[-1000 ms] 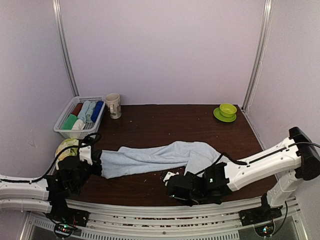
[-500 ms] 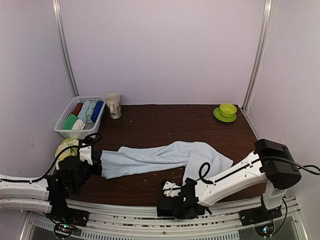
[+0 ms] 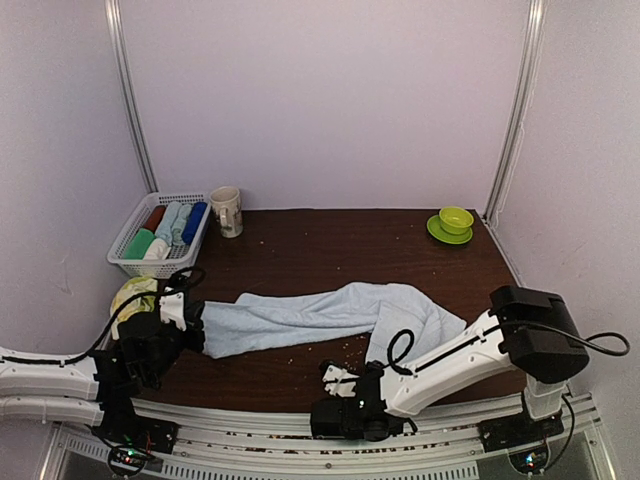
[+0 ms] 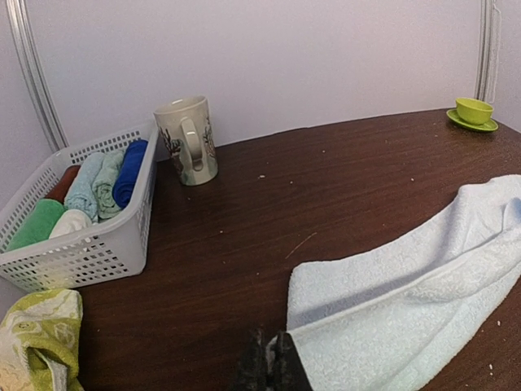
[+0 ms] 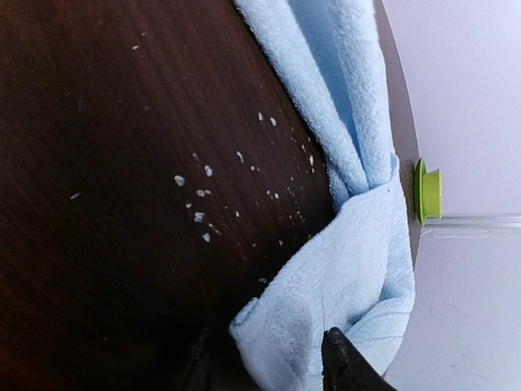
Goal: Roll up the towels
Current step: Flatten out the towel at the center of the board.
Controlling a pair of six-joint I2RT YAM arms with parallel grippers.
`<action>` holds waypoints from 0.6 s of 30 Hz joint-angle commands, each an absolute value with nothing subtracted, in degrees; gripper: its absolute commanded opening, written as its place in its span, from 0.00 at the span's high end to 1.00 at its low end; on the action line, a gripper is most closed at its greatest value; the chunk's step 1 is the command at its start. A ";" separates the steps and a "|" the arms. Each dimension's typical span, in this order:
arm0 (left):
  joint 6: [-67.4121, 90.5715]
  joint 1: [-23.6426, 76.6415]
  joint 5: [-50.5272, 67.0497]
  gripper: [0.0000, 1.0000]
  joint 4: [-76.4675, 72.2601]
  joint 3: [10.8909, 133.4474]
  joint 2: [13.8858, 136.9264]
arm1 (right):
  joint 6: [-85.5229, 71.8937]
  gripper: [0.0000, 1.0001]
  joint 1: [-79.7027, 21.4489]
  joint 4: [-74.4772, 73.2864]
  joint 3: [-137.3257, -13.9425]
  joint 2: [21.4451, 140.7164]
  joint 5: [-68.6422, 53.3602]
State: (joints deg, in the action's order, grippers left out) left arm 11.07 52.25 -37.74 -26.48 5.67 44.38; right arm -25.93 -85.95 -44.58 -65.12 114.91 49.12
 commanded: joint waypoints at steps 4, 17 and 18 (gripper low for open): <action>11.34 52.43 -38.23 1.00 -28.73 6.53 45.35 | -25.15 1.00 -85.55 -42.94 -66.64 116.08 51.88; 12.06 52.38 -39.36 1.00 -21.84 17.30 45.18 | -22.12 1.00 -69.99 -39.57 -63.52 82.61 51.94; 11.95 52.38 -40.33 1.00 -20.01 20.20 45.86 | -20.16 1.00 -67.60 -37.40 -62.50 78.11 50.39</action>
